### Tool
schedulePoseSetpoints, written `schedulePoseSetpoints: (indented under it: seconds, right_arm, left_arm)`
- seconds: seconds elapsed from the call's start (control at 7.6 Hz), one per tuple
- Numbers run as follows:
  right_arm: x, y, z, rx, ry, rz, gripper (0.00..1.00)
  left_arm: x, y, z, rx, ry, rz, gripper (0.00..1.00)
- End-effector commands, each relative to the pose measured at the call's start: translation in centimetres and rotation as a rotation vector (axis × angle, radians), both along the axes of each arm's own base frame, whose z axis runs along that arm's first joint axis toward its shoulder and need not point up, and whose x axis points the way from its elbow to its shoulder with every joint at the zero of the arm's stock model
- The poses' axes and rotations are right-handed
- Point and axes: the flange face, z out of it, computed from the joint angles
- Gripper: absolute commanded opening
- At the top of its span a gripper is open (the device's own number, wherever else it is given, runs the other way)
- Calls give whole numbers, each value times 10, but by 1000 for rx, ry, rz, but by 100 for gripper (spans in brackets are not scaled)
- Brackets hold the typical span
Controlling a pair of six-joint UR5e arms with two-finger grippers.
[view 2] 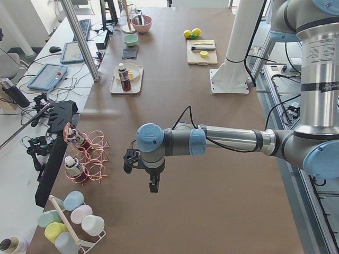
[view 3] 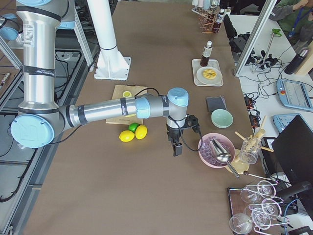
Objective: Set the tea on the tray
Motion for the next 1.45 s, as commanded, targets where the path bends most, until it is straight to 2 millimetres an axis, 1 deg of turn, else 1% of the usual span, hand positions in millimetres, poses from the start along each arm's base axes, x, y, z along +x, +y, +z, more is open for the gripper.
schedulePoseSetpoints:
  seconds: [0.0,0.13,0.53,0.66,0.79,0.92,1.05,1.18,1.32]
  right_arm:
    - [48,20,16,-101,-21,62,100]
    - [55,23,16,-99,-37,83,100]
    - [55,20,7,-93,-85,99,100]
    - [55,24,9,-99,-105,101,100]
    - [56,25,9,-95,-110,99,100]
    - [57,25,9,-95,-107,102,100]
    - [63,26,4,-80,-105,109,100]
    - [64,27,4,-80,-95,111,100]
    - [67,28,9,-88,-84,114,100]
  left_arm:
    - [1,4,8,4,-5,7,99]
    - [2,5,7,3,-5,6,99]
    - [3,7,6,1,5,6,99]
    - [3,6,5,5,4,6,99]
    - [3,6,5,6,3,7,99]
    - [3,6,5,6,3,7,99]
    - [3,6,5,6,4,7,99]
    - [3,6,6,2,3,7,99]
    - [3,7,6,3,5,7,99]
